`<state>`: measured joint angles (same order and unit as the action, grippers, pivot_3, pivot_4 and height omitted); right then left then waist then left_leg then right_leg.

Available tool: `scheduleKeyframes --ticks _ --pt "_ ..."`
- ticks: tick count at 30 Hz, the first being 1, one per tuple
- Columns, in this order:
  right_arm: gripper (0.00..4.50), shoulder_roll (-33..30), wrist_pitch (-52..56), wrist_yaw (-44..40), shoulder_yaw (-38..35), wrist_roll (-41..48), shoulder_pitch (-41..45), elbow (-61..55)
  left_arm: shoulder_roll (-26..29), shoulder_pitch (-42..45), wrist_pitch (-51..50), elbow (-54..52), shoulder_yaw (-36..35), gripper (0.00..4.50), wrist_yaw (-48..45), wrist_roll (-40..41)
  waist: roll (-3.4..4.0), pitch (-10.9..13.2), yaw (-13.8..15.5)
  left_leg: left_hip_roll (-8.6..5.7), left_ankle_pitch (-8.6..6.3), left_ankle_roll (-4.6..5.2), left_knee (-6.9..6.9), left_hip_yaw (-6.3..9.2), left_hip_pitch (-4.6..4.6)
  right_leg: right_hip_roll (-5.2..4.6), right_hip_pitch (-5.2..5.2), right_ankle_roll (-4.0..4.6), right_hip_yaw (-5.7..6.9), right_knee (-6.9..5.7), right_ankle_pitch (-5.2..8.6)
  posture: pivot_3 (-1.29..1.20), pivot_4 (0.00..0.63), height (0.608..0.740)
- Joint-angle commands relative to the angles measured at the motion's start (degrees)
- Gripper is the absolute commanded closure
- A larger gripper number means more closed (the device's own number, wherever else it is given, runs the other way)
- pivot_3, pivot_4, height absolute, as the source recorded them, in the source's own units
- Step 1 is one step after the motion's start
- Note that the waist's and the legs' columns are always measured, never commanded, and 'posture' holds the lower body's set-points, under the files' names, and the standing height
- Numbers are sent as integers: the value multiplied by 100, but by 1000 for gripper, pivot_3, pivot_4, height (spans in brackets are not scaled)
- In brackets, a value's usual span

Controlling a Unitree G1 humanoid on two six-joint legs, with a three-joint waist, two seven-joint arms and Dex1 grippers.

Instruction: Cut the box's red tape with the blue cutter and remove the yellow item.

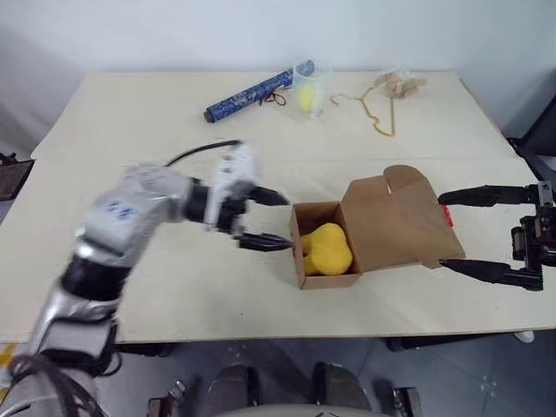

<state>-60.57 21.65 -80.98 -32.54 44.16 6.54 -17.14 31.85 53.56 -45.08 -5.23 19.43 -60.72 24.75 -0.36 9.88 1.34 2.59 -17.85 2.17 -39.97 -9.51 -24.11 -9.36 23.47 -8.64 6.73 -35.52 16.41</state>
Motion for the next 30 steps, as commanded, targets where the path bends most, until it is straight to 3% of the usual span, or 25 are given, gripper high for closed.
scheduleKeyframes --ticks 1,5,10,14,19,26,30 --pt "0 -221 318 36 -397 129 -255 -325 -327 413 341 548 700 15 -66 -678 -2 1 4 1 0 0 0 0 -1 0 0 0 0 1 0 0 150 740" --pt "0 -326 667 164 -669 179 -546 -578 -761 596 1247 1385 1339 15 -14 -1550 -7 4 5 3 0 1 -4 16 0 0 0 4 -7 13 2 0 150 740" --pt "0 -202 1039 476 -1131 302 -843 -1030 -1369 644 1808 2162 1579 15 153 -2132 -10 6 26 2 -3 8 -14 36 -4 -8 -1 5 -12 39 2 0 150 740" --pt "0 -130 1031 537 -1366 225 -1062 -1079 -1613 570 2084 2384 1428 864 22 -2232 -11 7 39 2 -4 11 -16 46 -6 -12 -5 6 -7 43 2 0 150 740" --pt "0 -42 976 628 -1427 205 -1186 -1121 -1915 702 2372 2777 1058 2390 105 -2210 -12 7 24 1 -4 13 -17 45 -4 -13 -5 6 -7 40 2 0 150 740" --pt "0 100 799 729 -1319 125 -1225 -1068 -2307 944 2501 3362 18 4417 99 -1680 -13 8 14 1 -3 15 -18 45 -6 -13 -4 6 -6 39 2 0 150 740" --pt "0 186 703 807 -1247 119 -1181 -1027 -2339 985 2567 3525 -464 4464 48 -1437 -13 8 16 1 -3 14 -17 45 -5 -13 -4 5 -4 24 2 0 150 740"
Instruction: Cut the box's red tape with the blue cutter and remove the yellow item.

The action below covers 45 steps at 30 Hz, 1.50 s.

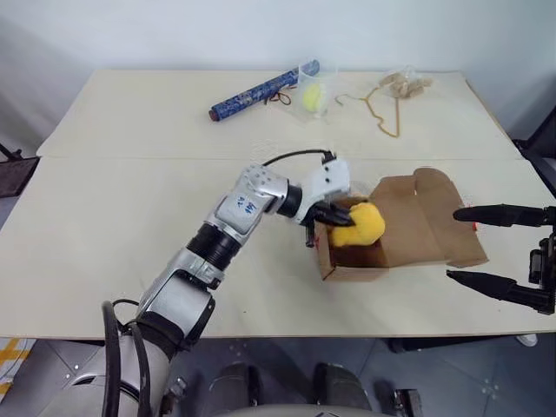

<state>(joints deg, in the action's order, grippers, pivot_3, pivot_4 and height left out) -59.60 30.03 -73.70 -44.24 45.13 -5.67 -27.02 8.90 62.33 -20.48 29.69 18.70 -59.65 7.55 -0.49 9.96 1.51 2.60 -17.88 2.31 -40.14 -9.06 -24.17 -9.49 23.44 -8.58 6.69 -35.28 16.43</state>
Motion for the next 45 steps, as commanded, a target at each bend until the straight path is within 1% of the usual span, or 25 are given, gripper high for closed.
scheduleKeyframes --ticks 1,2,3,5,7,9,11,12,14,15,16,18,19,22,24,25,27,28,29,32,36,38,40,43,45 --pt "0 127 -173 115 -35 25 62 -21 -34 68 149 54 -626 4464 -138 483 -1 1 -2 0 0 0 0 0 0 0 0 0 0 -11 0 0 150 740" --pt "0 183 -217 168 33 35 109 -2 -64 24 -12 56 -1054 4464 -151 890 -1 1 -5 -1 0 0 -1 0 -1 0 1 0 0 -13 0 0 150 740" --pt "0 253 -252 252 126 74 198 11 -120 -10 133 81 -1559 4464 -67 1292 -1 1 -10 -1 0 0 -1 0 -1 0 0 0 0 -14 0 0 150 740" --pt "0 360 -308 391 282 130 355 16 -140 -52 267 108 -2162 4464 84 1717 -2 1 -28 1 0 0 -1 0 1 0 1 0 0 -17 0 0 150 740" --pt "0 549 -352 610 594 212 635 -40 212 -248 337 24 -2566 4464 117 1847 -1 1 -76 4 1 -1 -1 0 3 0 2 -1 -1 -22 0 0 150 740" --pt "0 714 -399 743 889 257 845 -106 626 -506 439 -123 -2782 4464 97 1842 2 -1 -127 4 2 -4 3 -1 9 1 2 0 -1 -31 0 0 150 740" --pt "0 957 -498 823 1407 266 1116 -194 1400 -1122 536 -506 -2954 4464 -178 1738 2 -1 -194 5 5 -8 9 0 14 3 2 0 0 -37 0 0 150 740" --pt "0 1034 -529 844 1577 262 1205 -212 1650 -1339 557 -648 -2997 4464 -257 1732 1 0 -250 6 5 -11 12 -2 20 7 3 0 -2 -38 0 0 150 740" --pt "0 1186 -463 835 1990 349 1405 -218 2241 -1977 577 -916 -3148 4464 -409 1723 -1 2 -258 5 4 -16 20 5 28 8 3 1 -1 -45 0 0 150 740" --pt "0 1221 -409 832 2112 403 1462 -214 2415 -2189 590 -1012 -3193 4464 -425 1732 -2 2 -264 6 4 -17 18 5 24 9 7 1 1 -44 0 0 150 740" --pt "0 1338 -440 780 2380 402 1601 -207 2691 -2667 626 -1244 -3311 4464 -477 1718 -3 3 -239 6 3 -17 17 6 24 8 6 1 0 -44 0 0 150 740" --pt "0 1460 -517 719 2662 372 1754 -185 2963 -3183 657 -1532 -3412 4464 -498 1738 -8 5 -211 6 1 -16 12 8 18 6 6 1 2 -39 -1 0 150 740" --pt "0 1599 -637 676 2890 272 1870 -149 3130 -3635 712 -1675 -3469 4464 -543 1694 -8 5 -170 9 0 -16 11 13 17 3 5 1 2 -40 -1 0 150 740" --pt "0 1876 -939 584 3305 7 2059 -5 3300 -4406 835 -1892 -3569 4464 -507 1678 -11 5 -99 13 -1 -15 8 18 13 -2 4 1 3 -38 0 0 150 740" --pt "0 2029 -1163 517 3511 -188 2129 145 3262 -4789 803 -2054 -3642 3975 -310 1708 -12 4 -92 12 -2 -15 9 20 10 -4 4 2 7 -34 0 0 150 740" --pt "0 2047 -1211 498 3541 -225 2138 179 3232 -4924 483 -2309 -3714 3816 -203 1927 -13 5 -83 12 -2 -14 8 20 9 -5 5 2 7 -36 0 0 150 740" --pt "0 2027 -1274 471 3535 -250 2136 214 3288 -5036 246 -2659 -3704 3171 -141 2055 -14 4 -66 13 -2 -15 8 22 8 -5 6 2 10 -37 0 0 150 740" --pt "0 2010 -1293 476 3522 -260 2132 231 3331 -5057 134 -2811 -3749 2929 -123 2147 -13 4 -59 13 -2 -15 8 22 8 -5 6 2 9 -38 0 0 150 740" --pt "0 1994 -1322 482 3502 -274 2121 243 3359 -5044 106 -2882 -3829 2551 -27 2172 -13 4 -61 12 -1 -15 9 22 9 -5 6 2 10 -39 0 0 150 740" --pt "0 1907 -1412 460 3356 -310 2082 352 3490 -5045 154 -2965 -4238 1671 134 2274 -13 4 -101 9 -2 -18 11 20 10 -3 7 3 13 -42 0 0 150 740" --pt "0 1831 -1559 394 3243 -369 2079 543 3646 -5365 27 -3233 -4669 488 -55 2613 -13 5 -182 8 -4 -22 15 17 11 3 8 4 16 -39 1 0 150 740" --pt "0 1807 -1611 367 3206 -389 2118 637 3649 -5478 49 -3292 -4851 488 68 2646 -13 5 -193 10 -5 -23 21 10 19 3 8 5 14 -39 1 0 150 740" --pt "0 1746 -1649 345 3157 -411 2183 780 3715 -5658 -164 -3346 -5092 488 213 2748 -12 5 -189 11 -5 -24 21 10 22 3 8 7 15 -42 2 0 150 740" --pt "0 1605 -1756 249 3080 -516 2208 974 3778 -6094 -151 -3474 -5341 12 393 2576 -12 5 -191 11 -5 -24 21 6 22 3 8 8 11 -40 3 0 150 740" --pt "0 1497 -1829 136 2998 -542 2150 1046 3912 -6433 80 -3503 -5590 12 287 2418 -13 5 -189 12 -6 -24 21 6 22 3 8 8 11 -36 3 0 150 740"
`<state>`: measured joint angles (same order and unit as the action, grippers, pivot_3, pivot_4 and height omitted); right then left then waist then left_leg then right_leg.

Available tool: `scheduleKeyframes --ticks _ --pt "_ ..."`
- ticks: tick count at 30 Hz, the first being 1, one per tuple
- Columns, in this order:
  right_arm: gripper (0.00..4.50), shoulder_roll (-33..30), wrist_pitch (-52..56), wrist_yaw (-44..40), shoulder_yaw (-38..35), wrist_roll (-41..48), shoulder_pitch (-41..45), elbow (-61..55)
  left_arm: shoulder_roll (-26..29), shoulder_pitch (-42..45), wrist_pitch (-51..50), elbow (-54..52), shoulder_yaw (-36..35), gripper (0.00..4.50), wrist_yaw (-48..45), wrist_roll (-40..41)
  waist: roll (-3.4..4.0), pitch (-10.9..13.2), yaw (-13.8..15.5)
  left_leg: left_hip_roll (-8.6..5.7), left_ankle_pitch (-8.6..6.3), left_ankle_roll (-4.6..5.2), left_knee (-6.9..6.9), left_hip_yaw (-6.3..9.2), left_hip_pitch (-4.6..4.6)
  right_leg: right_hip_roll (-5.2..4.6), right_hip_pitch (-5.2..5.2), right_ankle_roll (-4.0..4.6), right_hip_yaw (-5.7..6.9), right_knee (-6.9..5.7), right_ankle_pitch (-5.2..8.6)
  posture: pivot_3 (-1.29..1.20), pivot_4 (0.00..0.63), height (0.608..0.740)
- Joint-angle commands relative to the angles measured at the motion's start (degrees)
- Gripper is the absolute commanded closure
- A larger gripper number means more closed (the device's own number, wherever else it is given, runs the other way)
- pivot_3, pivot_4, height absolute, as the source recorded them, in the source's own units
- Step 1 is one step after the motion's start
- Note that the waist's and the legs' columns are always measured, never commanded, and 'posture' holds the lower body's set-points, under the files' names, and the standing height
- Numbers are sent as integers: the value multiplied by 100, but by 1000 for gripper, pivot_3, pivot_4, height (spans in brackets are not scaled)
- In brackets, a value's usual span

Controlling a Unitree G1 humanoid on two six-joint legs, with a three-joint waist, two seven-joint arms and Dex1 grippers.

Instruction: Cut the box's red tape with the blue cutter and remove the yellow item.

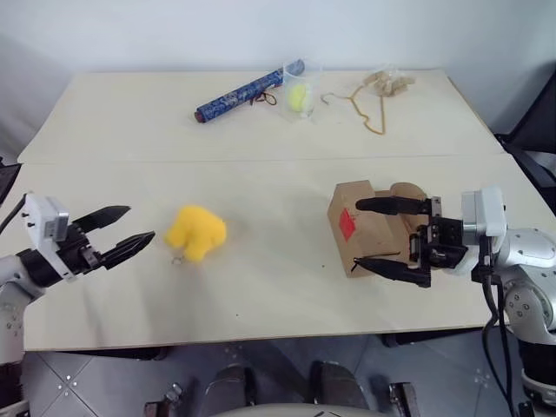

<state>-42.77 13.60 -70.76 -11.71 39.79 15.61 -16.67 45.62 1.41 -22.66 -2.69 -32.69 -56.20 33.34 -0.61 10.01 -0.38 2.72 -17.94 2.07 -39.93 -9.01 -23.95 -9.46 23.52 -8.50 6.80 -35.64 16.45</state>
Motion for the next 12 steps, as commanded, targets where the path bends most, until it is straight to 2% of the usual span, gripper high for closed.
scheduleKeyframes --ticks 1,5,7,12 --pt "0 -232 -155 -169 -356 45 -62 19 376 -622 281 -171 -621 12 -143 -257 0 0 -1 1 -1 -1 0 0 0 0 1 1 1 0 0 0 150 740" --pt "0 -272 -204 -211 -538 86 -337 31 638 -1291 549 229 -852 12 -81 -765 3 0 18 5 -4 -7 8 -3 2 0 7 9 1 2 5 0 150 740" --pt "0 -153 -457 -253 -498 -64 -621 -84 645 -1463 1047 569 -861 12 -18 -1112 2 0 31 7 -6 -9 16 -7 14 -3 5 11 0 14 6 0 150 740" --pt "0 161 -601 304 -604 -122 -813 -316 185 -1578 1500 296 -772 12 283 -1154 2 1 14 21 -14 -14 45 -34 42 -19 3 15 -7 18 8 0 150 740"
